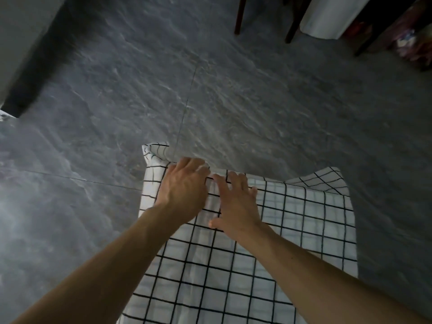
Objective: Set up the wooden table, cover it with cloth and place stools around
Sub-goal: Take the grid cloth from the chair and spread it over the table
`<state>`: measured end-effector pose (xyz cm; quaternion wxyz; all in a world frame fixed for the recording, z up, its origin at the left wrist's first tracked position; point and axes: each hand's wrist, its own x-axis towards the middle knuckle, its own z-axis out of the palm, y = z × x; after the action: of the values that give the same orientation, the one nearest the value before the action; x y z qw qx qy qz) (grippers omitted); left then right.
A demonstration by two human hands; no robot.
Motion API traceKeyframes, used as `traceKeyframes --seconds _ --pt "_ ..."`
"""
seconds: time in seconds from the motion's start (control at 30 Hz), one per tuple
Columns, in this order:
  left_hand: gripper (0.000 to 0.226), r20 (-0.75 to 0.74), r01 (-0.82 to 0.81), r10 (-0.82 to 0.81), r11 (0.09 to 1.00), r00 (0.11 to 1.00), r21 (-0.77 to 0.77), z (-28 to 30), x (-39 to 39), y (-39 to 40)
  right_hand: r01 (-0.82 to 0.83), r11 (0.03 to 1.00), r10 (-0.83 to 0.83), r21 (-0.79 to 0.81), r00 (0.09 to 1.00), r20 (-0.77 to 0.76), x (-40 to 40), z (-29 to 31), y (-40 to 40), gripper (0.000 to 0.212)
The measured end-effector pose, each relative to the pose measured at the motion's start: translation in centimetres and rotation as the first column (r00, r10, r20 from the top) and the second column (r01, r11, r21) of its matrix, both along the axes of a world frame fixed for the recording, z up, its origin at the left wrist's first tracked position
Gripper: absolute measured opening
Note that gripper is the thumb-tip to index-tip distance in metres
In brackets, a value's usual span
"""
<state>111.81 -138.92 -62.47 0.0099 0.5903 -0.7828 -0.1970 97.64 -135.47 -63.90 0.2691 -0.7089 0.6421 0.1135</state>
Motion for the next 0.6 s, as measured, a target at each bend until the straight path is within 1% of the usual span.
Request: traceKeyframes --seconds 0.03,0.1,0.17,0.27,0.33,0.4,0.47,0.53,0.6 --pt "0.040 -0.038 -0.008 0.010 1.000 0.999 0.029 -0.4 -0.9 0.8 0.008 1.000 -0.008 -0.010 1.000 0.017 -0.1 -0.1 0.1 0.112" --pt "0.041 -0.152 -0.098 0.111 0.991 0.982 0.095 -0.9 -1.8 2.1 0.025 0.998 -0.022 -0.055 0.998 0.052 -0.2 -0.3 0.3 0.109" --pt "0.046 -0.191 -0.137 0.153 0.986 0.970 0.096 -1.2 -2.1 3.0 0.048 0.993 -0.039 -0.105 0.995 0.088 -0.1 -0.6 0.5 0.103" --pt "0.048 -0.087 -0.109 0.117 0.990 0.989 0.087 -1.4 -2.7 3.5 0.073 0.991 -0.055 -0.108 0.986 0.154 -0.5 -0.6 0.4 0.090" --pt "0.049 0.011 -0.134 0.133 0.984 0.991 0.118 -1.1 -3.7 3.5 0.099 0.992 -0.073 -0.077 0.955 0.286 -1.6 -0.2 0.1 0.078" --pt "0.049 0.088 -0.193 0.185 0.976 0.979 0.102 -0.4 -5.0 3.7 0.101 0.994 -0.078 -0.031 0.901 0.427 -3.6 0.9 0.0 0.076" --pt "0.047 0.117 -0.253 0.247 0.967 0.962 0.040 0.7 -7.2 4.4 0.103 0.994 -0.067 -0.043 0.857 0.510 -6.8 2.1 0.2 0.078" --pt "0.047 0.117 -0.260 0.256 0.965 0.960 0.024 1.9 -10.7 5.4 0.162 0.980 -0.071 -0.117 0.830 0.553 -11.3 3.2 1.0 0.067" --pt "0.048 0.103 -0.239 0.232 0.969 0.967 0.066 2.4 -14.8 6.7 0.237 0.957 -0.114 -0.166 0.836 0.537 -16.5 4.2 1.8 0.052"
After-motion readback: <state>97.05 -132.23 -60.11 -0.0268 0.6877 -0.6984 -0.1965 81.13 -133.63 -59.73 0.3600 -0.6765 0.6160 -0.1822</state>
